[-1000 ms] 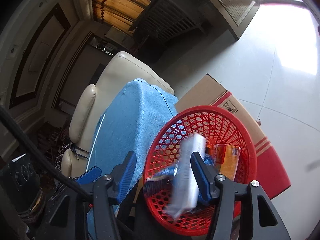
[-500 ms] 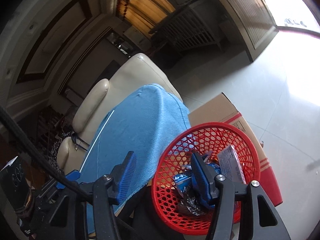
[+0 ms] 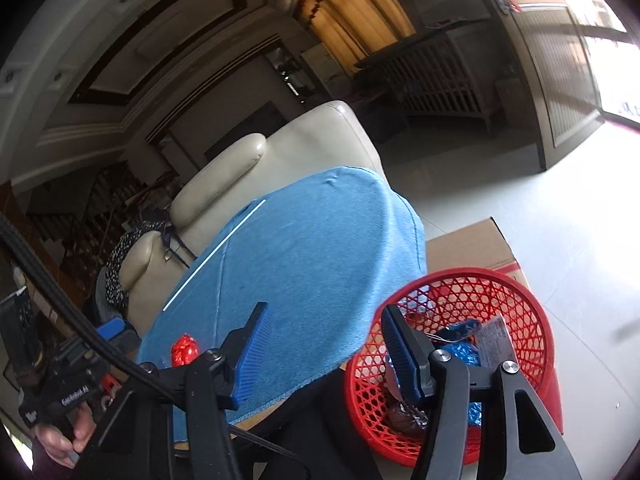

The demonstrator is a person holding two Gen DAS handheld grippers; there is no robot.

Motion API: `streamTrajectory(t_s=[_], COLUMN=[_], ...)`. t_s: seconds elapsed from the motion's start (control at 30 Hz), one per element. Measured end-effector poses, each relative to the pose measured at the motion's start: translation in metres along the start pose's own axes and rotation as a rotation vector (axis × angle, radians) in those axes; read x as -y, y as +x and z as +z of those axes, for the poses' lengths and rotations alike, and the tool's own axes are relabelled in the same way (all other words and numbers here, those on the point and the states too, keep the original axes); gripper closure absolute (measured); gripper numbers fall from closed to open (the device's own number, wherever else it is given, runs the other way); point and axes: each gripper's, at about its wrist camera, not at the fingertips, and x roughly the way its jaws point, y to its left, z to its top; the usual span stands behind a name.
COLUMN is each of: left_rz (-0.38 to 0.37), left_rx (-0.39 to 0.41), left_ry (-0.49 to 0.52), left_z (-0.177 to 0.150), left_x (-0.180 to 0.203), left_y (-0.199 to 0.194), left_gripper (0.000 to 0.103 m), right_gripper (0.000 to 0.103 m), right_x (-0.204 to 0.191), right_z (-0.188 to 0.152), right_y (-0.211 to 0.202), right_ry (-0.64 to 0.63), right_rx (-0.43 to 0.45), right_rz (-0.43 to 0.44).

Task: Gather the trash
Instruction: 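Move both tools back over the table toward the red wrapper, then grasp the red wrapper with the right tool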

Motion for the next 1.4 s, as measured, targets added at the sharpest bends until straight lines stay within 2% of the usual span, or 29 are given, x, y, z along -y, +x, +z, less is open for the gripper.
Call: streamTrajectory(t_s=[0.13,0.23,0.4,0.63,0.93,1.33,1.4], left_rz=[0.064,0.126,0.239,0.321,0.306,0.240,0.235], left_rx=[0.003,0.000,-0.033,-0.069,-0.110,-0.225,-0.239], left_ry=[-0.035,-0.078,-0.207,-0.368,-0.427,-0.522,-0.532], left_z=[-0.008,-0.016,-0.039,-0.063,-0.087,-0.130,-0.135], left_x=[-0.026,-0.053,-0.111,-0.171,-0.193,-0.223,-0.229], left_y=[-0.010,-0.017,-0.026,-0.032,-0.024,0.013,0.018], left_gripper=[0.045,0.041,0.039,0.039,0.039,0.039,0.039], right_gripper=[0.043,0.043,0.043,0.043,0.043,0.044,0.048], right_x=[-0.013,-0.022,-0.046,-0.104,-0.179,-0.246,-0.252], right_z=[0.001,0.002,0.004,-0.001,-0.011,-0.057,-0.065], right_y=[0.002,0.004,0.013,0.033,0.079,0.204,0.222], right_ry=[-0.024,-0.049,-0.101,-0.214,-0.317,-0.428,-0.429], right_rx=[-0.006,-0.013,-0.035,-0.078,-0.203,-0.452,-0.480], right_rz=[0.021,0.030,0.065,0.146,0.276,0.301,0.304])
